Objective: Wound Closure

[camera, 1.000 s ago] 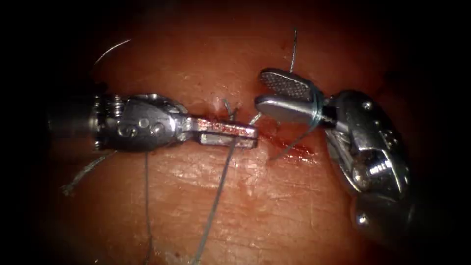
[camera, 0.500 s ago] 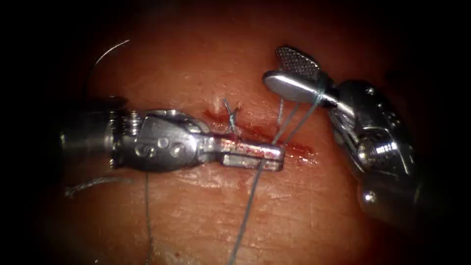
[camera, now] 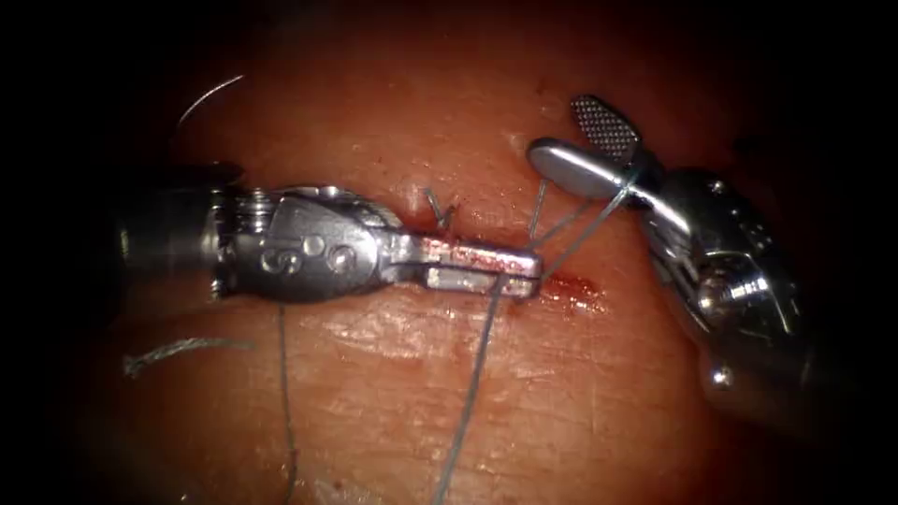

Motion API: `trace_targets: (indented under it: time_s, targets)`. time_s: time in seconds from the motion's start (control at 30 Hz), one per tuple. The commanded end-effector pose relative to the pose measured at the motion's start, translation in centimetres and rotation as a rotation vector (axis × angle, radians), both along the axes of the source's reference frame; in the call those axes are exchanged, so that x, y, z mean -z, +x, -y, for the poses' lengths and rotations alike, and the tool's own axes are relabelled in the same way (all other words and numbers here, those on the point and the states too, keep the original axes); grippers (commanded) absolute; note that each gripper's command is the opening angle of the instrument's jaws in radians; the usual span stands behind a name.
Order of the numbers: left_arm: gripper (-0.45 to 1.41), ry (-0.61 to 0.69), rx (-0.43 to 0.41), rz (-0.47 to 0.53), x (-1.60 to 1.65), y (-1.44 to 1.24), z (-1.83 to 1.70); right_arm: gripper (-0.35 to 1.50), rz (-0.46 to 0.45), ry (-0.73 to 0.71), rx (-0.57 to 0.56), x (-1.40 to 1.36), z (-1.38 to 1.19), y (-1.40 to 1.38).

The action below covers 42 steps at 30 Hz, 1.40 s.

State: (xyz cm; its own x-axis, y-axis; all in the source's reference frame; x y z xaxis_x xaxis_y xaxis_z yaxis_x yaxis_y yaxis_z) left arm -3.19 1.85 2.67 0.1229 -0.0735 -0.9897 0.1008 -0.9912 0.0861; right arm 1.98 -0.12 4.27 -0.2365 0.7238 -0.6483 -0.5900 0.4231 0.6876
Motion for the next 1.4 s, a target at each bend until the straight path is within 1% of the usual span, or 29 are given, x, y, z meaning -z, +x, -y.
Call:
trace_targets:
  time_s: [0.03,0.27,0.47,0.6,0.8,0.87,0.93,1.0,1.03,1.07,1.1,1.13,1.2,1.33,1.37,1.4]
  targets:
    - [-0.45,-0.002,0.000,0.001,-0.05,-0.05,-0.02,0.69,-0.003,-0.002,0.004,-0.07,0.01,0.06]
    - [-0.45,-0.005,-0.002,-0.005,-0.07,-0.05,0.00,0.69,0.004,0.007,0.056,-0.16,0.14,0.12]
    - [-0.45,-0.006,-0.004,-0.007,-0.08,-0.05,0.00,0.73,-0.014,0.018,0.099,-0.22,0.23,0.27]
    - [-0.45,-0.006,-0.006,-0.010,-0.08,-0.05,0.01,0.73,-0.016,0.017,0.109,-0.25,0.25,0.31]
    - [-0.45,-0.006,-0.007,-0.009,-0.07,-0.02,0.01,0.71,-0.014,0.017,0.112,-0.26,0.27,0.29]
    - [-0.45,-0.006,-0.007,-0.009,-0.07,-0.02,0.01,0.57,-0.016,0.017,0.115,-0.26,0.27,0.30]
    - [-0.45,-0.006,-0.007,-0.009,-0.07,-0.02,0.01,0.32,-0.023,0.022,0.121,-0.26,0.28,0.30]
    - [-0.45,-0.006,-0.007,-0.009,-0.07,-0.02,0.01,0.15,-0.025,0.022,0.125,-0.27,0.29,0.30]
    - [-0.45,-0.006,-0.007,-0.009,-0.07,-0.02,0.01,0.04,-0.030,0.026,0.129,-0.28,0.30,0.30]
    - [-0.45,-0.006,-0.007,-0.009,-0.07,-0.02,0.01,-0.13,-0.029,0.028,0.138,-0.29,0.31,0.30]
    - [-0.45,-0.006,-0.007,-0.009,-0.07,-0.02,0.01,-0.13,-0.029,0.028,0.138,-0.29,0.31,0.30]
    - [-0.45,-0.006,-0.007,-0.009,-0.07,-0.02,0.01,-0.22,-0.024,0.032,0.145,-0.30,0.32,0.30]
    - [-0.45,-0.006,-0.008,-0.009,-0.07,-0.02,0.01,-0.30,-0.022,0.040,0.152,-0.32,0.32,0.30]
    - [-0.45,-0.006,-0.008,-0.008,-0.06,-0.01,0.02,-0.30,-0.016,0.049,0.155,-0.36,0.34,0.31]
    - [-0.45,-0.006,-0.008,-0.008,-0.06,-0.01,0.02,-0.35,-0.015,0.050,0.159,-0.36,0.34,0.30]
    - [-0.45,-0.006,-0.008,-0.008,-0.06,-0.01,0.02,-0.35,-0.020,0.051,0.168,-0.36,0.34,0.30]
